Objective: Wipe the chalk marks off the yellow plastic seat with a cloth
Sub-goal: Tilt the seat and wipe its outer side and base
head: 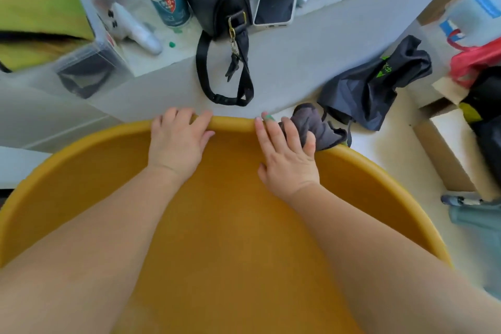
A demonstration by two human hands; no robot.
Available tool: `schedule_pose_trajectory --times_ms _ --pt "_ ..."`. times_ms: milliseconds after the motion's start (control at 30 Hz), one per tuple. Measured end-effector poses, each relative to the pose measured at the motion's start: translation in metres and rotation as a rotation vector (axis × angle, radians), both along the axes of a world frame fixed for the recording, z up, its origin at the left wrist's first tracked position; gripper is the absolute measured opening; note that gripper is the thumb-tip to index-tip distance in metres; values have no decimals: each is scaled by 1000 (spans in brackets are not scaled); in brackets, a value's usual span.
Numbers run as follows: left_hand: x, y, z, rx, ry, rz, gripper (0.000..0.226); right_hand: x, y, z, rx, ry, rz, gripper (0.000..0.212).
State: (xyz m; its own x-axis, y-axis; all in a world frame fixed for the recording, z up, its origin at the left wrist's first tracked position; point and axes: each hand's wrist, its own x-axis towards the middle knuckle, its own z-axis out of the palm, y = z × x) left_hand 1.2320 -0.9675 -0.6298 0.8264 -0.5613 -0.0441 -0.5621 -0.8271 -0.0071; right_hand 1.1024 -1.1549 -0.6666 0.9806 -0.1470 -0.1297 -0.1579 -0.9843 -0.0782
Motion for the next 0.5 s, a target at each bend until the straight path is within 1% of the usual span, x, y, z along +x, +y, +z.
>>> schedule_pose_trajectory --times_ms 100,233,333,400,500 --pt "4 13 4 25 15 130 31 23 11 1 26 -17 88 104" --pt "14 31 11 16 23 211 30 46 18 6 48 14 227 104" --pt "22 50 13 3 17 281 31 67 31 9 84 60 291 106" --pt "21 63 10 14 45 340 42 85 41 12 92 85 334 109" --pt "16 80 3 70 139 376 67 105 51 17 74 131 394 116"
